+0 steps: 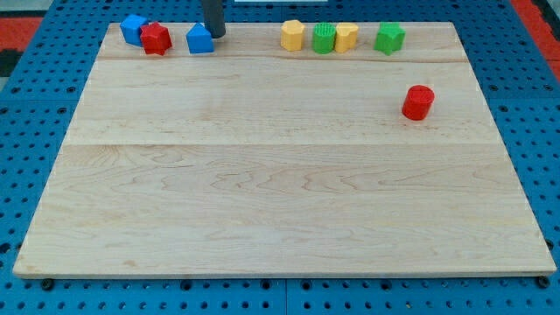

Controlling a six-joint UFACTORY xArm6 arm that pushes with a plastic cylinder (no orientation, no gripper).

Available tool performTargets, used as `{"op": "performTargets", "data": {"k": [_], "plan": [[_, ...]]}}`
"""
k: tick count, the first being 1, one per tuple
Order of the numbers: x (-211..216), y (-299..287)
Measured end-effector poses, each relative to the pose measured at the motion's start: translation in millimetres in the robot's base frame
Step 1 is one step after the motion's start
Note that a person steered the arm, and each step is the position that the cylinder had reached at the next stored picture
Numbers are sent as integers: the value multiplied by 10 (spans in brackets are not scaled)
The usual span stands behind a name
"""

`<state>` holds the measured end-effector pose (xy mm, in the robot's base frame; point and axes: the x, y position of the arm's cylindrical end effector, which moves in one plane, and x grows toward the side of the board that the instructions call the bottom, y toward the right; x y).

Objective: Push the blue triangle to the left of the red circle

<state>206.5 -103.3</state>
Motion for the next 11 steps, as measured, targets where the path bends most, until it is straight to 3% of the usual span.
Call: {"op": "performTargets", "data": {"k": [2, 6, 7, 10, 11], "plan": [[-101, -267], [836, -273], [1055, -21], [1241, -611], [1414, -483]]}}
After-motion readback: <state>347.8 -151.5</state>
